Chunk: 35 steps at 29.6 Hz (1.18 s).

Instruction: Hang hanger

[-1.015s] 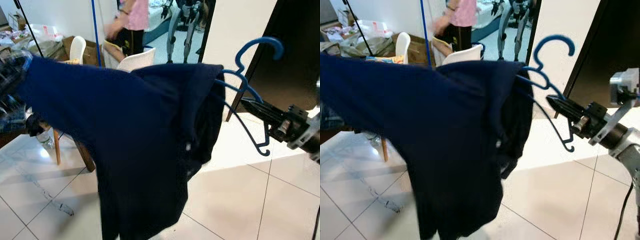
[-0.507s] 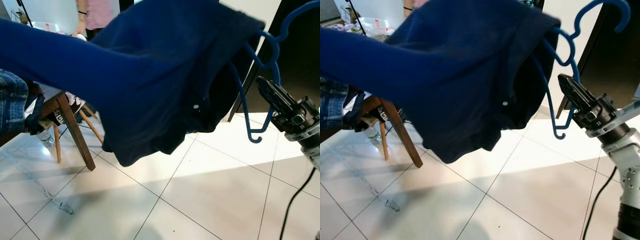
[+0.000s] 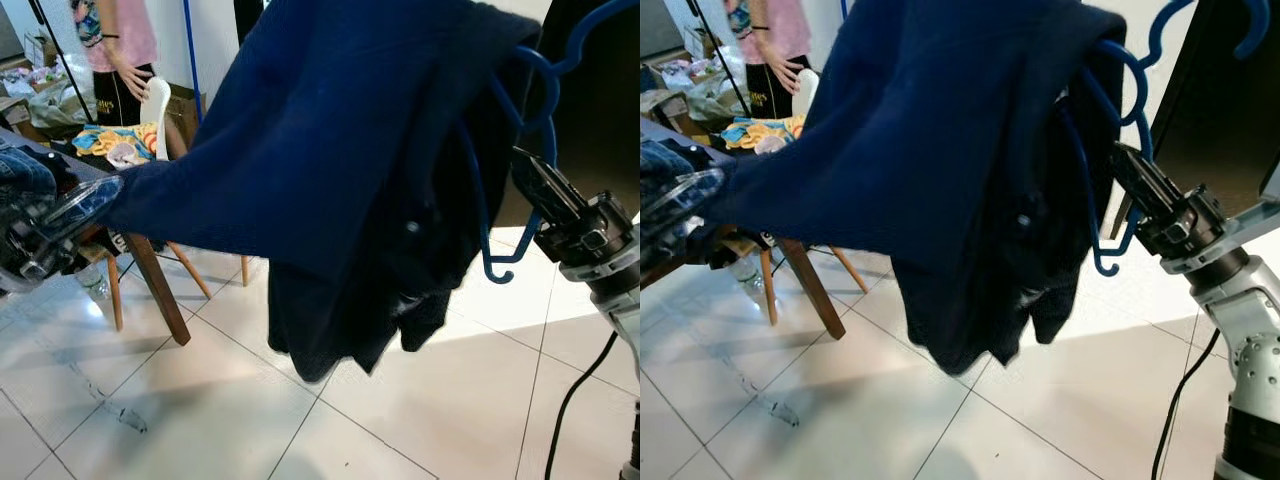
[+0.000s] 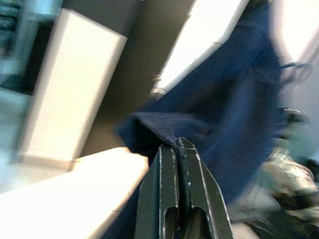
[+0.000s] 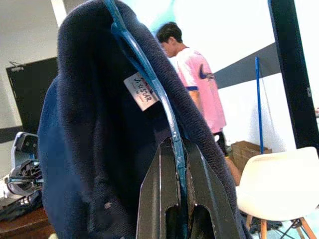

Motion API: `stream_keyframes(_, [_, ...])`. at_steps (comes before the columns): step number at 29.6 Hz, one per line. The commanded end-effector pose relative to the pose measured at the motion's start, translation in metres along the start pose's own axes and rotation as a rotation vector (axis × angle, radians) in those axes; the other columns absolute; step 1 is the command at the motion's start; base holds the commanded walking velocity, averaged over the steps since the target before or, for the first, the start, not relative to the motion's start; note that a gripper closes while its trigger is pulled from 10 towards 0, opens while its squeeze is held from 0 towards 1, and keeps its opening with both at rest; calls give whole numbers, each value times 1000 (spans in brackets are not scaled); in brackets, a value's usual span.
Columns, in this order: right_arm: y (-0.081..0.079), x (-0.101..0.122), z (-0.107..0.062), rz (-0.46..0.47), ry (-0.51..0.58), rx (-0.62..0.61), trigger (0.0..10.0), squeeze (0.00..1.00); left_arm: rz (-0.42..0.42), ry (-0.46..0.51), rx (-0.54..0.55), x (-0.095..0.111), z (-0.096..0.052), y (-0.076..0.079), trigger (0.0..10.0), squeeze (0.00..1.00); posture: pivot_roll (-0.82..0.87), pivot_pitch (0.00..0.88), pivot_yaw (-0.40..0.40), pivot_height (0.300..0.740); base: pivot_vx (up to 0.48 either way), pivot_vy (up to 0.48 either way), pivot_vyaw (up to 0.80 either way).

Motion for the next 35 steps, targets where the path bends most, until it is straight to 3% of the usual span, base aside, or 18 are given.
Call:
stream_keyframes(1, [-8, 5, 2, -43, -2, 32, 10000, 0, 71, -63, 53, -2, -4, -9, 0, 0, 25, 102, 9, 740, 0, 0, 0])
stream_keyframes(5, [-8, 4, 1, -49, -12, 29, 10000, 0, 96, -88, 70, -7, -6, -12, 0, 0, 25, 102, 9, 740, 0, 0, 0])
stream_keyframes(6, [-8, 5, 2, -58, -22, 29, 10000, 0, 92, -86, 69, -13, -5, -12, 4667, 298, 23, 103, 6, 740, 0, 0, 0])
stream_keyframes(7, [-8, 5, 2, -58, -22, 29, 10000, 0, 92, -86, 69, -13, -5, -12, 4667, 298, 23, 103, 6, 740, 0, 0, 0])
stream_keyframes(8, [-8, 3, 3, -65, -36, 30, 10000, 0, 76, -86, 41, -20, -3, -8, 10000, 812, 22, 102, 7, 740, 0, 0, 0])
stream_keyframes(10, [-8, 3, 3, -65, -36, 30, 10000, 0, 76, -86, 41, -20, -3, -8, 10000, 812, 22, 102, 7, 740, 0, 0, 0])
stream_keyframes(11, [-8, 1, 3, -72, -54, 34, 10000, 0, 59, -91, 21, -27, -1, -4, 10000, 1000, 21, 103, 7, 740, 0, 0, 0])
stream_keyframes(15, [-9, -1, 4, -79, -73, 38, 10000, 0, 53, -98, 10, -31, 3, -1, 10000, 1000, 19, 102, 9, 740, 0, 0, 0])
stream_keyframes(18, [-9, -7, 6, -97, -113, 28, 10000, 0, 102, -106, 40, -29, 10, -3, 10000, 1000, 18, 103, 8, 740, 0, 0, 0])
stream_keyframes(21, [-3, -14, 7, -123, -152, -8, 10000, 0, 177, -83, 80, -14, 16, -6, 10000, 1000, 19, 104, 7, 740, 0, 0, 0])
stream_keyframes(24, [5, -27, 14, -138, -190, -47, 10000, 0, 368, -111, 43, 1, 51, 14, 10000, 1000, 31, 106, -2, 740, 0, 0, 0])
stream_keyframes(26, [5, -27, 14, -138, -190, -47, 10000, 0, 368, -111, 43, 1, 51, 14, 10000, 1000, 31, 106, -2, 740, 0, 0, 0])
stream_keyframes(28, [6, -34, 19, -138, -203, -51, 10000, 0, 492, -163, -8, -8, 75, 33, 10000, 1000, 30, 105, -3, 740, 0, 0, 0])
stream_keyframes(30, [6, -34, 19, -138, -203, -51, 10000, 0, 492, -163, -8, -8, 75, 33, 10000, 1000, 30, 105, -3, 740, 0, 0, 0])
stream_keyframes(31, [7, -36, 21, -140, -209, -53, 10000, 0, 558, -193, -34, -15, 85, 41, 10000, 1000, 26, 105, -3, 740, 0, 0, 0])
stream_keyframes(32, [7, -38, 23, -140, -212, -52, 10000, 0, 664, -248, -49, -29, 93, 44, 10000, 631, 28, 105, 0, 740, 0, 0, 0])
stream_keyframes(34, [7, -38, 23, -140, -212, -52, 10000, 0, 664, -248, -49, -29, 93, 44, 10000, 631, 28, 105, 0, 740, 0, 0, 0])
stream_keyframes(35, [5, -39, 25, -140, -214, -42, 10000, 0, 770, -292, -76, -42, 100, 50, 10000, 0, 25, 105, 1, 740, 0, 0, 0])
Point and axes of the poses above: a point about 5 cm out from each wrist's last joint towards the gripper, its own z axis pointing out of the wrist towards the gripper, its own x axis along the axis of the wrist's last joint, y = z × x, the point moved 6 cm from there along z, pointing out of the wrist towards the gripper, and after that the axes turned 5 degrees about z, right-handed, at the moved point
